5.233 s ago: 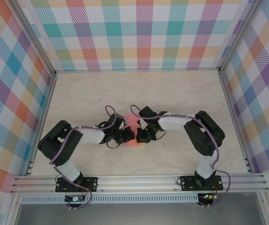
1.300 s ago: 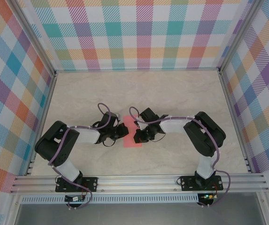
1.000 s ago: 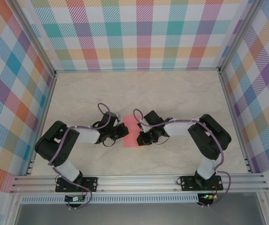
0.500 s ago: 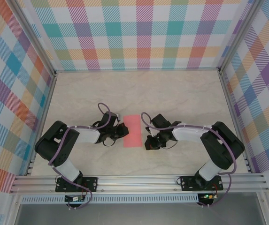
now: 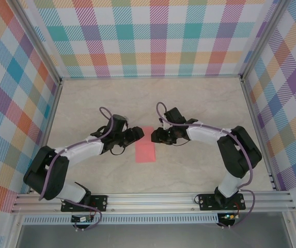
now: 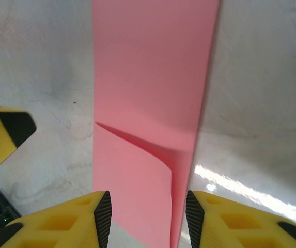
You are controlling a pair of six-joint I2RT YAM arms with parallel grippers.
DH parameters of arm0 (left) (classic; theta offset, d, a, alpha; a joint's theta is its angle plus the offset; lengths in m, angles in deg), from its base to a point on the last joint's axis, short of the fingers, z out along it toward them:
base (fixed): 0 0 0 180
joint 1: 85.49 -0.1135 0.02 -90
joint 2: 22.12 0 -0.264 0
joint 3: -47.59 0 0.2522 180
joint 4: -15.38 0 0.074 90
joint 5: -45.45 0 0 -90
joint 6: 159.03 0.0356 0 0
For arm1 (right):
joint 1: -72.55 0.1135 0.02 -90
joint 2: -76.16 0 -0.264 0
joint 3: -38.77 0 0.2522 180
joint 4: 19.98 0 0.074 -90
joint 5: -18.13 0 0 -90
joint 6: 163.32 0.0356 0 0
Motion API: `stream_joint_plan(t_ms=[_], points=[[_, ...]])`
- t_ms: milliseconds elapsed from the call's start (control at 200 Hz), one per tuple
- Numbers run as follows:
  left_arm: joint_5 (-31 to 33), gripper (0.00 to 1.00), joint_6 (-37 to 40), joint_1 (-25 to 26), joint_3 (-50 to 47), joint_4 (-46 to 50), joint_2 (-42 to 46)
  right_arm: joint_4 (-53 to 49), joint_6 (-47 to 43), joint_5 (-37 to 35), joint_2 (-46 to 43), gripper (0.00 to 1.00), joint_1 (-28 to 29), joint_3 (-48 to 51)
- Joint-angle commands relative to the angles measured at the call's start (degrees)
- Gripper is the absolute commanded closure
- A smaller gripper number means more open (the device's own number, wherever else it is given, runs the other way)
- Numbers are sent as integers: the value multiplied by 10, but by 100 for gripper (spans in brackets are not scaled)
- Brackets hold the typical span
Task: Fold a paper plane with a square sheet of paper (pick it up from the middle)
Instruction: Fold the triangle a second time at the center of the table.
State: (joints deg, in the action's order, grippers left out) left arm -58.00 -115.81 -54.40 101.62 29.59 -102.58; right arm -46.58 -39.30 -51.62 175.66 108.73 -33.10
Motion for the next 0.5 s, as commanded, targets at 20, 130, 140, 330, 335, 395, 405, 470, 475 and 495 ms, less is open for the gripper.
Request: stream_joint_plan(t_ms=[20, 130, 140, 330, 335, 395, 405, 470, 475, 495], points=[[50, 17, -52, 1, -54, 49, 48, 4, -29, 60, 38, 56, -4, -28], [47, 7, -71, 1, -84, 43, 79, 10, -43, 75, 49, 58, -4, -30], [47, 7, -72, 1, -86, 42, 80, 8, -44, 75, 50, 58, -4, -30], [28, 3, -74, 1, -99, 31, 90, 3, -58, 97, 81, 62, -4, -38], [27, 3, -74, 1, -99, 31, 90, 3, -58, 97, 82, 62, -4, -38], [17, 3, -74, 1, -99, 21, 83, 2, -63, 104, 87, 64, -4, -39], [16, 3, -74, 1, -99, 20, 83, 2, -63, 103, 87, 65, -4, -39], [6, 3, -75, 1, -100, 10, 76, 7, -63, 102, 85, 67, -4, -35], [5, 3, -75, 1, -100, 9, 75, 6, -63, 102, 85, 67, -4, -34], [0, 3, -75, 2, -100, 5, 73, 7, -63, 102, 83, 67, -5, -34]])
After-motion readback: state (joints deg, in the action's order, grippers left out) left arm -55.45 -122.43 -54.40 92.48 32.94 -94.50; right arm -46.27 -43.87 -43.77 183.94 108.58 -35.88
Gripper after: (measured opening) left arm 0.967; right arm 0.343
